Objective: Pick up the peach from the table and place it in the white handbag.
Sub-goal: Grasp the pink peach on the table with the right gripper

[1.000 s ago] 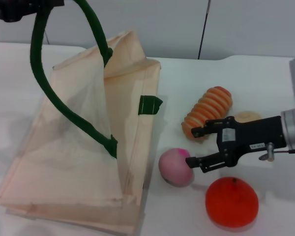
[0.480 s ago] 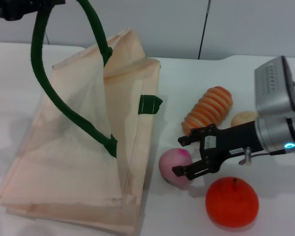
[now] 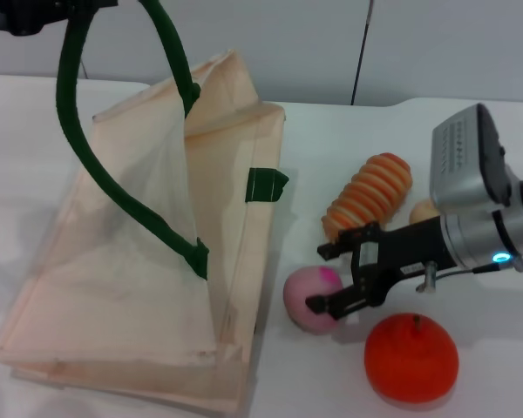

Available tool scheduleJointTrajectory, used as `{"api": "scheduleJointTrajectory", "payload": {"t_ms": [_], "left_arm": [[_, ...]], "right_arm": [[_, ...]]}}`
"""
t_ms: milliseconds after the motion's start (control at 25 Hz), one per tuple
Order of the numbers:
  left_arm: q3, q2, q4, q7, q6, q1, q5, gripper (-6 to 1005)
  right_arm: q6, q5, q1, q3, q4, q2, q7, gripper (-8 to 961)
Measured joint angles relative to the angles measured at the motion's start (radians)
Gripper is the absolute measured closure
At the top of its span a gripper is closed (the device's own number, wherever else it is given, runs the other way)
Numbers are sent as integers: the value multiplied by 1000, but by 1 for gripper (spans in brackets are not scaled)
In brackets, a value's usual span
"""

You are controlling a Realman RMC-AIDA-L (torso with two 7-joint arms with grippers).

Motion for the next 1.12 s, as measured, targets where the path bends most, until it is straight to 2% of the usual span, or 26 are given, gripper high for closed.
{"api": "scheduleJointTrajectory", "payload": {"t_ms": [600,960,1120], "left_arm": [[0,-2,0,0,0,-5,0,854],[0,-1,0,0,0,-4,0,854],[0,-1,0,0,0,-4,0,854]], "right_arm": [[37,-2,15,-48,12,-6,2,62],[35,0,19,-97,9,-7,-2,268],[40,3,17,-89,-8,-8,-3,306]]}}
